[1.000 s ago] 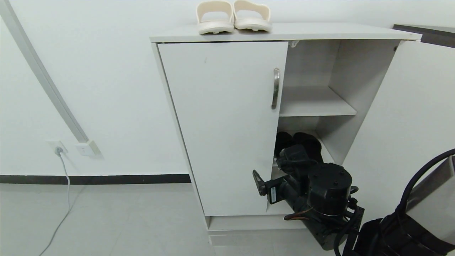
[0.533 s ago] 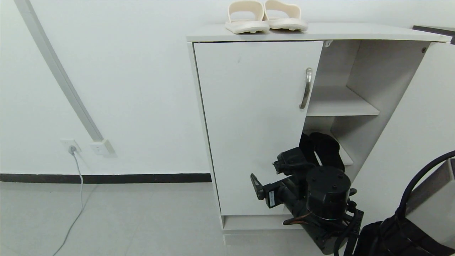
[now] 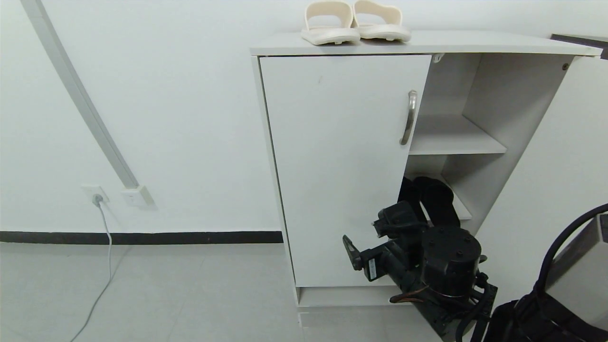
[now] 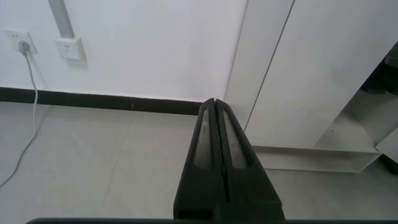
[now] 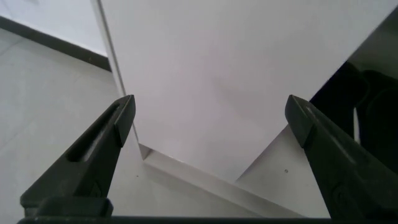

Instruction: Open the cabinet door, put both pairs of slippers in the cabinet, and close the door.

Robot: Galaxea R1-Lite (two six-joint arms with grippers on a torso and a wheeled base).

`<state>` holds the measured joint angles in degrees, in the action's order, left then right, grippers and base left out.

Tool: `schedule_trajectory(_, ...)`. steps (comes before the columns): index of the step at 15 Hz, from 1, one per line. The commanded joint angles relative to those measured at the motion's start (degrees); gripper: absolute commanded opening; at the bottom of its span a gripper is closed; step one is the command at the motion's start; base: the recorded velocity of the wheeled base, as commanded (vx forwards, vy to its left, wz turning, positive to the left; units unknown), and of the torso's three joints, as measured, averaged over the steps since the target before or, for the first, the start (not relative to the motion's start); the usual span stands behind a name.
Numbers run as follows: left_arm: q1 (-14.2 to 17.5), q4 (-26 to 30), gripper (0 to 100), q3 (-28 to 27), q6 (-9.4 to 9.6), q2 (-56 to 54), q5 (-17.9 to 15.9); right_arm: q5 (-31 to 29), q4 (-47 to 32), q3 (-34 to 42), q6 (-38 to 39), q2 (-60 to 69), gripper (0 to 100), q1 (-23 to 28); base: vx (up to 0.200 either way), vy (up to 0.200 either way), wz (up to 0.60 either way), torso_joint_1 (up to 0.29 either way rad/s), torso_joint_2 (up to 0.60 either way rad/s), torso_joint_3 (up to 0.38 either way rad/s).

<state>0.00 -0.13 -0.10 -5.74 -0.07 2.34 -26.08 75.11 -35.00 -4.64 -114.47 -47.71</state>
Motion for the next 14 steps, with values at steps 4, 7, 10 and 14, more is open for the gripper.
schedule_trajectory(4,0.0,0.0,0,0.0,0.12,0.1,0.0,0.1,2.6,0.3,-0.5,-0.1,100,0.0,0.0,0.0,0.0,0.0,0.0,0.0)
schedule_trajectory(7,0.0,0.0,0,0.0,0.12,0.1,0.0,0.1,2.6,0.2,-0.5,-0.2,100,0.4,0.0,0.0,0.0,0.002,-0.03,-0.025)
schedule_trajectory(10,0.0,0.0,0,0.0,0.12,0.1,0.0,0.1,2.6,0.2,-0.5,-0.3,100,0.5,0.0,0.0,0.0,0.009,-0.19,-0.305)
schedule_trajectory(14,0.0,0.0,0,0.0,0.12,0.1,0.0,0.0,2.8,0.2,-0.5,-0.3,100,0.5,0.0,0.0,0.0,0.041,-0.51,-0.365)
